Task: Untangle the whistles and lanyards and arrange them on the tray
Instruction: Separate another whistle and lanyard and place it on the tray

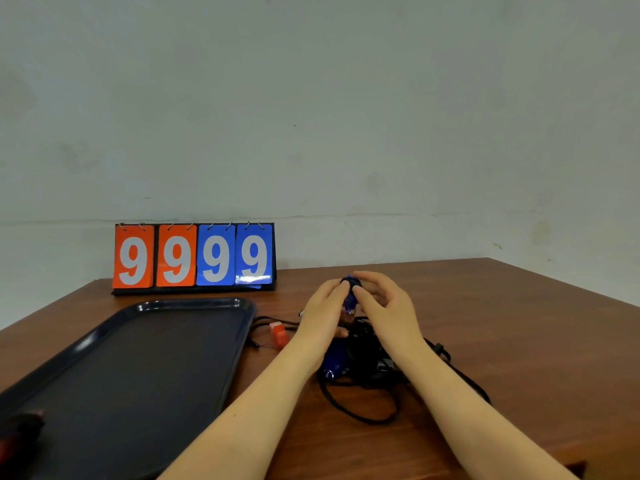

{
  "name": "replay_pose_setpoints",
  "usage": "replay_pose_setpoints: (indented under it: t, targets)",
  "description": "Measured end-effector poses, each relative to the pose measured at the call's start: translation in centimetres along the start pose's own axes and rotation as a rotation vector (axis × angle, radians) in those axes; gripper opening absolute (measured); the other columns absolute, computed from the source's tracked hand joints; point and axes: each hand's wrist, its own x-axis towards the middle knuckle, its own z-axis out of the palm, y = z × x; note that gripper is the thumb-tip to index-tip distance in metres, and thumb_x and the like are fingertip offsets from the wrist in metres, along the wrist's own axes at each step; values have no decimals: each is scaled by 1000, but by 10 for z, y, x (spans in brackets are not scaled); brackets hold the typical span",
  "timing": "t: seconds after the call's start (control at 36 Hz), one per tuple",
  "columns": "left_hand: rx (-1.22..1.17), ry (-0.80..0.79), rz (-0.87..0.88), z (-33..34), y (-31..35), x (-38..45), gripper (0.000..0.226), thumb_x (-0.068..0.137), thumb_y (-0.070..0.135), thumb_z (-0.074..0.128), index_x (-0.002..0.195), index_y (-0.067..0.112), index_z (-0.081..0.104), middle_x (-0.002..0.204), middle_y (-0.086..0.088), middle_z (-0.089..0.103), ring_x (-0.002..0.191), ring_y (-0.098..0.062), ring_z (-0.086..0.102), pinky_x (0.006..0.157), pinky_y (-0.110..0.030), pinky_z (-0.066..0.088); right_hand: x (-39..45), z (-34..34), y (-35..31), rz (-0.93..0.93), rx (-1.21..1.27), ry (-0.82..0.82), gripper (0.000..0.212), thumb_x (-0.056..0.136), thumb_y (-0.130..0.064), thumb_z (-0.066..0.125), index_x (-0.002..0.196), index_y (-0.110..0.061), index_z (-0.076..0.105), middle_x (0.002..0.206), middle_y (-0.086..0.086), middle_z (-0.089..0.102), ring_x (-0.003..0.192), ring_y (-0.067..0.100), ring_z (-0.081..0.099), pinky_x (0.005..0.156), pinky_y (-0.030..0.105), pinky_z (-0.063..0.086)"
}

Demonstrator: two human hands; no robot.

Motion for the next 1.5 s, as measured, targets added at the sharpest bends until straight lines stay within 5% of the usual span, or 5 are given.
replay_pose_setpoints:
  t: [0.67,0.81,1.08,1.31,1.5]
  targets:
    - [-176,52,25,-18,-9,1,17,90,13,65,106,11,66,100,-8,71,78,-12,70,75,-24,55,-3,-5,-1,104,34,-132,29,95,-16,57,122,-26,65,113,-14,66,104,-3,60,80,13,52]
    - [-194,85,-23,-19,3,-6,16,96,14,55,105,9,68,104,-13,70,80,-17,67,74,-26,56,-6,-4,-8,162,50,-141,24,92,-19,63,111,-32,69,110,-7,69,105,8,64,91,31,54]
    - [388,164,135,-90,76,-52,22,99,23,48,118,22,59,110,6,57,92,-10,60,74,-24,54,-36,30,-69,355,301,-143,22,90,-9,63,112,-13,66,100,10,72,91,20,71,81,32,55]
    - [982,295,140,-229,76,-114,19,97,24,52,113,23,62,114,8,57,101,-5,51,83,-22,40,-82,124,-110,329,36,-471,25,89,-19,66,114,-17,65,106,7,67,92,15,67,77,25,57]
    - [1034,408,-64,-314,47,-163,25,98,22,50,118,22,64,127,-3,62,110,-18,59,87,-31,49,-115,200,-113,201,-225,-599,22,89,-26,66,110,-21,64,92,4,69,80,14,66,72,22,51]
